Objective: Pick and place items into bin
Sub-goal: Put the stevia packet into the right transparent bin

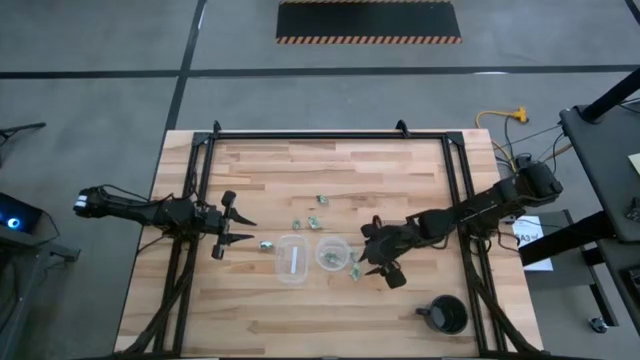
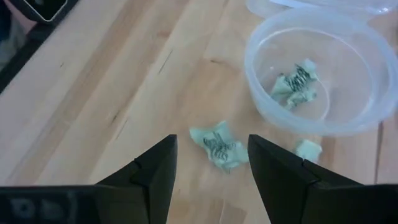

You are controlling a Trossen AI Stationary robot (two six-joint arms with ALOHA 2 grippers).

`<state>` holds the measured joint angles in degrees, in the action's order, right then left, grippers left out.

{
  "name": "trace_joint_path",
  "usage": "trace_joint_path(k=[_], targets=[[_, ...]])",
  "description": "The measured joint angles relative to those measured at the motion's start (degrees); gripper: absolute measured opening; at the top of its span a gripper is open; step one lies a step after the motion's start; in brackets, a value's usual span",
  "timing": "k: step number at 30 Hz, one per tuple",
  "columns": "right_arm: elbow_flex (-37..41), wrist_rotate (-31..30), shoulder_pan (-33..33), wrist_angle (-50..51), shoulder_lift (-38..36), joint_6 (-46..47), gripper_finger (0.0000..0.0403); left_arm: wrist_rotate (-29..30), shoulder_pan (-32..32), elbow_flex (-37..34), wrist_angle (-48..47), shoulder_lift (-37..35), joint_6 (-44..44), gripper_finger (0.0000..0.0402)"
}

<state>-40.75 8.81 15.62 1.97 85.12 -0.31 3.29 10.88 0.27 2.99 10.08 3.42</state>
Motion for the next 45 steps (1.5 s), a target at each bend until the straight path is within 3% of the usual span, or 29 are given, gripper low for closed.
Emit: trace_joint_path(k=[7, 25, 29, 35, 45], targets=[[-10.4, 0.0, 0.0, 15.6, 7.2, -3.6, 0.0187, 0.0, 0.0, 0.0, 0.0, 0.0, 0.0, 0.0135], [-20.3, 0.1, 0.4, 20.1, 23.2, -7.4, 0.0182, 0.0, 0.0, 0.0, -0.1, -0.1, 0.0, 0.0135], [-20.2, 0.0, 0.3, 20.5, 23.1, -7.0, 0.0143, 0.0, 0.0, 0.0, 0.0, -0.1, 0.0, 0.0135], [-20.0, 0.2, 0.4, 22.1, 21.7, -8.4, 0.0024, 0.0, 0.0, 0.0, 0.0, 0.0, 0.0, 0.0135], [-22.1, 0.3, 0.4, 24.2, 17.7, -9.1, 0.0010, 0.0, 0.0, 0.0, 0.0, 0.0, 0.0, 0.0135]])
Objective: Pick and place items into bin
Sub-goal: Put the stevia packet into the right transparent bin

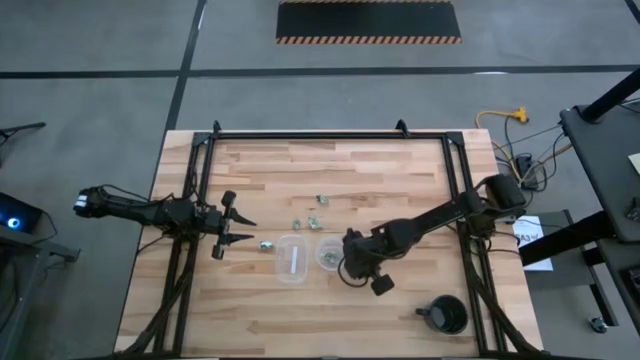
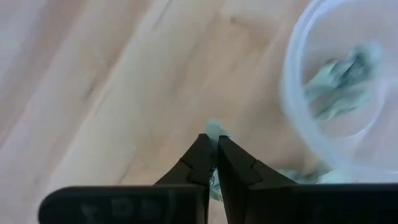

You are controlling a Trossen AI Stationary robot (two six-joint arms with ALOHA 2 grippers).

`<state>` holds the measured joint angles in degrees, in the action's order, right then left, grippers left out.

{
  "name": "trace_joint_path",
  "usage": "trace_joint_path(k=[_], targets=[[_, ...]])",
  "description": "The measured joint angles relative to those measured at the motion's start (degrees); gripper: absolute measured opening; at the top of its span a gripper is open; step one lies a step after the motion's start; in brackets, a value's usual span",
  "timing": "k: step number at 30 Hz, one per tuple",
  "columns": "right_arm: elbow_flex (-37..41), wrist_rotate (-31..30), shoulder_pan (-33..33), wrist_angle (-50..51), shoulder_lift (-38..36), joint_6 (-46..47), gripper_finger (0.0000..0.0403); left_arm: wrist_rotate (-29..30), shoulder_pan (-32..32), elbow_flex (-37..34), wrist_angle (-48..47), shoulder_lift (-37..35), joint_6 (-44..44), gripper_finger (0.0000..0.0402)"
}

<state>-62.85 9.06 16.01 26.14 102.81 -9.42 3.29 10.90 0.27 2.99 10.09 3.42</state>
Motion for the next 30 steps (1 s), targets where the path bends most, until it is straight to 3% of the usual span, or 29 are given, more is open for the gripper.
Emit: trace_joint_path(k=[5, 9, 23, 30], targets=[[-1.4, 0.0, 0.0, -0.6, -2.8, -1.6, 0.0009, 0.0, 0.0, 0.0, 0.0, 0.0, 0.0, 0.0135], [-0.3, 0.0, 0.0, -6.7, -5.2, -2.7, 0.0009, 0.0, 0.0, 0.0, 0.0, 0.0, 0.0, 0.0135], [13.9, -0.5, 0.0, -38.4, -7.9, 2.7, 0.0009, 0.0, 0.0, 0.0, 0.0, -0.1, 0.0, 0.0135], [21.6, -7.4, 0.0, -57.2, -7.7, 4.3, 0.0009, 0.0, 0.0, 0.0, 0.0, -0.1, 0.0, 0.0135]])
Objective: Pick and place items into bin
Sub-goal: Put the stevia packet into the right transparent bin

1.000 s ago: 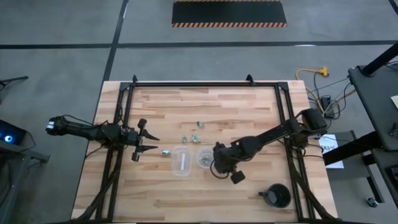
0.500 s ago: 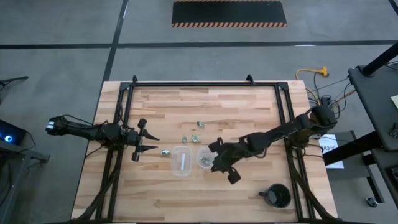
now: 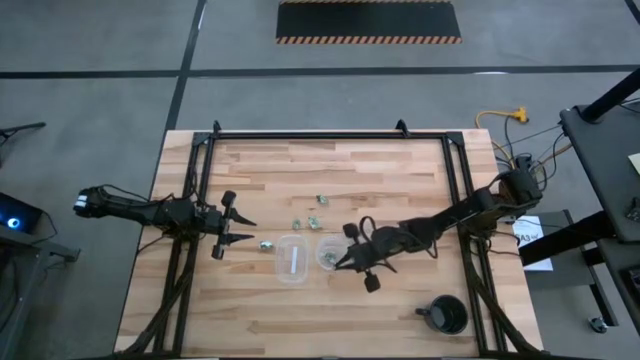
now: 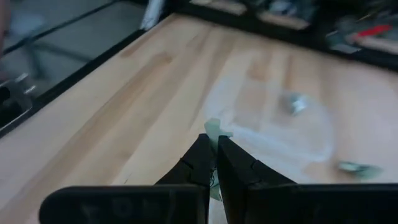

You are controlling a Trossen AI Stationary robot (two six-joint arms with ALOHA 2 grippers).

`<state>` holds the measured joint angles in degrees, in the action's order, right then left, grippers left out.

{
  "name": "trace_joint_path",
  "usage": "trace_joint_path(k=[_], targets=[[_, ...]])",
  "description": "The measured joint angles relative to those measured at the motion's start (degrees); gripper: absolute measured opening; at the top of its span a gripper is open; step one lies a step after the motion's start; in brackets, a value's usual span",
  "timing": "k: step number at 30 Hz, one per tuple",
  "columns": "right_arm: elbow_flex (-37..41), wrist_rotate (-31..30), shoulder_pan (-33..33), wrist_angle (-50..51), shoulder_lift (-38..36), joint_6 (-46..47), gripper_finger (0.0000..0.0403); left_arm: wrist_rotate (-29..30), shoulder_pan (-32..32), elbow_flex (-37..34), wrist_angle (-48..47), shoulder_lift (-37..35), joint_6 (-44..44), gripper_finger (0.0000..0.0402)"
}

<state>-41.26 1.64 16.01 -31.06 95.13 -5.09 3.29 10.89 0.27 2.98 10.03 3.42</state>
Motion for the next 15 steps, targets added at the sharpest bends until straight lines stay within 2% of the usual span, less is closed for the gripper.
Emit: trace_joint_path(k=[7, 15], targets=[[6.1, -12.2, 0.0, -15.3, 0.1, 4.5, 0.0009, 0.0, 0.0, 0.0, 0.0, 0.0, 0.0, 0.0135], [11.5, -16.3, 0.2, -26.0, 0.1, 10.6, 0.0009, 0.0, 0.0, 0.0, 0.0, 0.0, 0.0, 0.0135]])
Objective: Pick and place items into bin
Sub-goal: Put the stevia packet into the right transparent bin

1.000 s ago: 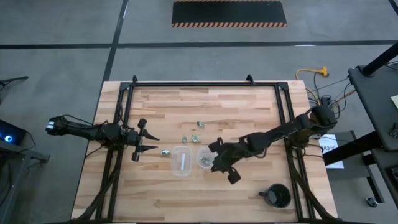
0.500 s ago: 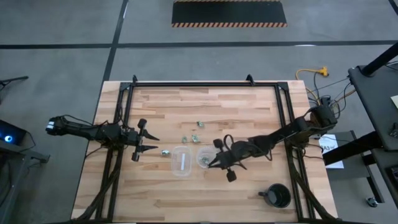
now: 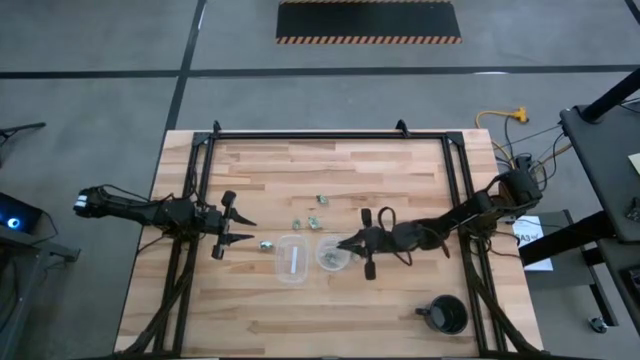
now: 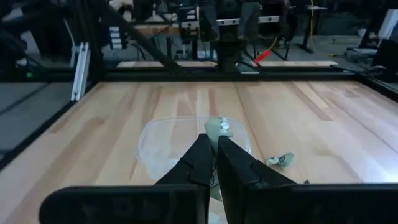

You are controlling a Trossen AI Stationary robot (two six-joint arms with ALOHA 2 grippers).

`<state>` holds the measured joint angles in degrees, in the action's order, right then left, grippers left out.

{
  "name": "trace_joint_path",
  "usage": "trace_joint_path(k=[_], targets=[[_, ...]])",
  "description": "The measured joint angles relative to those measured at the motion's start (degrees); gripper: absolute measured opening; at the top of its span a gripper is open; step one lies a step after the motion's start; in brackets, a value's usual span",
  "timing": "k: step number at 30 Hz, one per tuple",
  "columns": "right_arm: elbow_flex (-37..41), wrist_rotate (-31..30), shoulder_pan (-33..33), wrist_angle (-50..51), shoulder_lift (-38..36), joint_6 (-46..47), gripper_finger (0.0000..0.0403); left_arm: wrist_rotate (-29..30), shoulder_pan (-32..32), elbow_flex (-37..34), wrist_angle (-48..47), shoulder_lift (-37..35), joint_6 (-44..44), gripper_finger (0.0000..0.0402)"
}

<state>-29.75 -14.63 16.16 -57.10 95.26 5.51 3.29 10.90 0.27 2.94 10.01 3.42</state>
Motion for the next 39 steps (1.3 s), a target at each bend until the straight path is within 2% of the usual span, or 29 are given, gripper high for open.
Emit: trace_joint_path(k=[5, 9, 39], targets=[[2.8, -0.5, 0.1, -5.7, 0.0, 1.2, 0.0009, 0.0, 0.0, 0.0, 0.1, 0.1, 0.0, 0.0135], [3.1, -0.6, 0.1, -6.6, 0.0, 1.2, 0.0009, 0.0, 0.0, 0.0, 0.0, 0.1, 0.0, 0.0135], [1.9, -0.2, 0.1, -3.1, 0.0, 1.6, 0.0034, 0.0, 0.0, 0.0, 0.0, 0.1, 0.0, 0.0135]])
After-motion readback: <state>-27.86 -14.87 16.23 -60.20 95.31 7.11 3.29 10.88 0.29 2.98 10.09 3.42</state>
